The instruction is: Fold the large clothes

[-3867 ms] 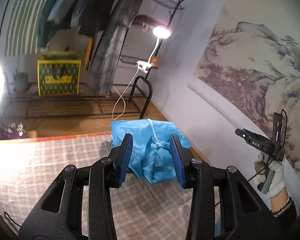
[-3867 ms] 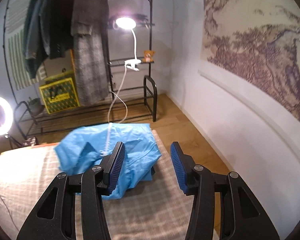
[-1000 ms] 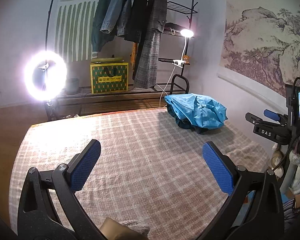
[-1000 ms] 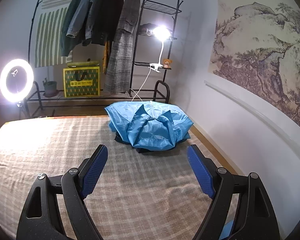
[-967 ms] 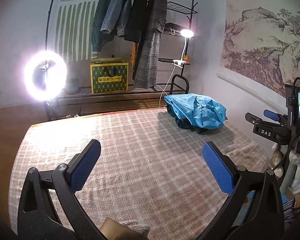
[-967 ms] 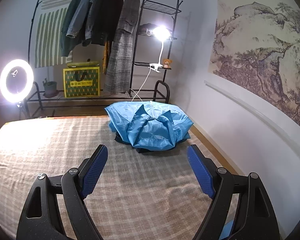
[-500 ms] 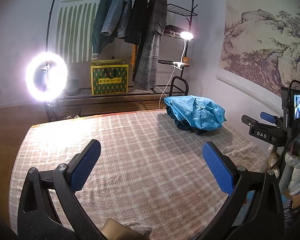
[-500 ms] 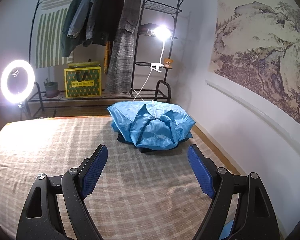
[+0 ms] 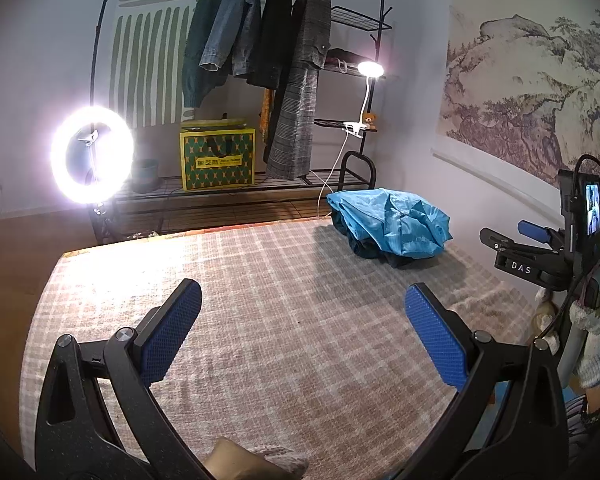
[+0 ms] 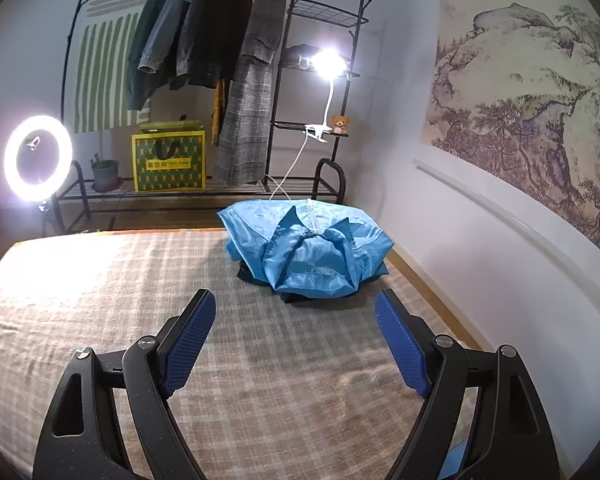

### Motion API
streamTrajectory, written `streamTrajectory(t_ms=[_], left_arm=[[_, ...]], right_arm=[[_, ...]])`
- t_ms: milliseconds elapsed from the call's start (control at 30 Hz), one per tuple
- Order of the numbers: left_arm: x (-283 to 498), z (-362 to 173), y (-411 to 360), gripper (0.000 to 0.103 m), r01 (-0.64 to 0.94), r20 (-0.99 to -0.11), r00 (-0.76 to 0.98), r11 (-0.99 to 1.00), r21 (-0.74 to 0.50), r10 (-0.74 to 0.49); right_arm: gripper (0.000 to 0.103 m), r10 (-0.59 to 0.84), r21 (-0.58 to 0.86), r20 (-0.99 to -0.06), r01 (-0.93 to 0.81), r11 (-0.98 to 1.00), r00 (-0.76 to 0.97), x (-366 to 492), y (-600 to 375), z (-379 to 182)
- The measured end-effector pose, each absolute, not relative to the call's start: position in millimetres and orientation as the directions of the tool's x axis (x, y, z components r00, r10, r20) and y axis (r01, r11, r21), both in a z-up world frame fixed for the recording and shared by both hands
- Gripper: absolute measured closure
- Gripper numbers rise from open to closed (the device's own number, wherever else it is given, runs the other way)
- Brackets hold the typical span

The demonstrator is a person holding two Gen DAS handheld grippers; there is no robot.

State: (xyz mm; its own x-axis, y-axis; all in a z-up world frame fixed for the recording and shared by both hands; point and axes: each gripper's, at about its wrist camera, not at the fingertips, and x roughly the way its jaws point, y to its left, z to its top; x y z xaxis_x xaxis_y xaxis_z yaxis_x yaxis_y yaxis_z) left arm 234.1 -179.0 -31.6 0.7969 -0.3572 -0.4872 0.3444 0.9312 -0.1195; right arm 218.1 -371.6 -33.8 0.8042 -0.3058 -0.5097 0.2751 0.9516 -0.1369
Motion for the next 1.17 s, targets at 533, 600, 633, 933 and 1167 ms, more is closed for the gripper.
streamTrajectory(t_ms=[533,600,633,933,1167], left_arm=[[234.2,-32.0,-180.0,0.0,0.344,-0.488,0.797,0.932,-0.119,-0.356],[233.7,-31.7,-179.3,0.0,0.343,-0.489,0.796,0.931,-0.121,-0.357],[233.7,-31.1,-179.0,0.0,0.344,-0.489,0.796,0.931,-0.121,-0.357],[232.9,-31.1,-177.4,0.0,0.348,-0.485,0.798,0.931,-0.113,-0.357],[230.2,-31.7,-172.6,0.0,0.35,-0.48,0.804,0.932,-0.092,-0.35]], right_arm=[[0.021,-0.304,-0.134,-0.514,0.276,0.952,0.802,217.8,-370.6,-34.5],[0.021,-0.304,-0.133,-0.514,0.275,0.952,0.802,217.2,-370.7,-35.2],[0.021,-0.303,-0.134,-0.514,0.274,0.952,0.803,217.4,-370.4,-35.8],[0.021,-0.297,-0.141,-0.516,0.262,0.955,0.803,218.5,-368.4,-39.0],[0.021,-0.29,-0.136,-0.522,0.257,0.957,0.802,219.7,-368.9,-39.7]])
